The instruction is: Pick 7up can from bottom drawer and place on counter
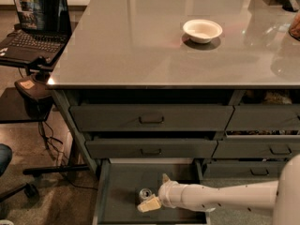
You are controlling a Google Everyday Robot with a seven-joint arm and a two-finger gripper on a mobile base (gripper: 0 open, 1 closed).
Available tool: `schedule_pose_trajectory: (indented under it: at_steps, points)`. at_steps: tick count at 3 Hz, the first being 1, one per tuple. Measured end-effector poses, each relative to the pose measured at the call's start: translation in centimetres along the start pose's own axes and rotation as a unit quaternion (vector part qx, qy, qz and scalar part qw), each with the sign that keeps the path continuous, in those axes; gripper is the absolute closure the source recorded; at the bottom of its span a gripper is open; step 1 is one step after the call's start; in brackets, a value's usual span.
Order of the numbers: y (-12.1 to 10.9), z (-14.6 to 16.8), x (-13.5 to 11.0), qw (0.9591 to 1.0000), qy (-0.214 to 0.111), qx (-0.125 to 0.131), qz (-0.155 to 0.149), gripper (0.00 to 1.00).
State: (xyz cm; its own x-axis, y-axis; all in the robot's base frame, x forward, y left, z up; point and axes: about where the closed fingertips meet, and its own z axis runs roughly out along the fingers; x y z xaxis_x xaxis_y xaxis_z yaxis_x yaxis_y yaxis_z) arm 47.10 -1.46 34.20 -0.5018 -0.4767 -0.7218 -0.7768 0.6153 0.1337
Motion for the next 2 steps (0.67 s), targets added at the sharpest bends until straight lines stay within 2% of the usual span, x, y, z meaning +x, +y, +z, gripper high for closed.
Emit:
schedule_pose_trajectory:
  at_steps: [1, 2]
  points:
    - [-0.91, 1.9, 1.91, 0.9995, 0.003, -0.011, 0.03, 0.0]
    - [-0.91, 1.92, 1.9, 0.9995, 0.003, -0.011, 0.03, 0.0]
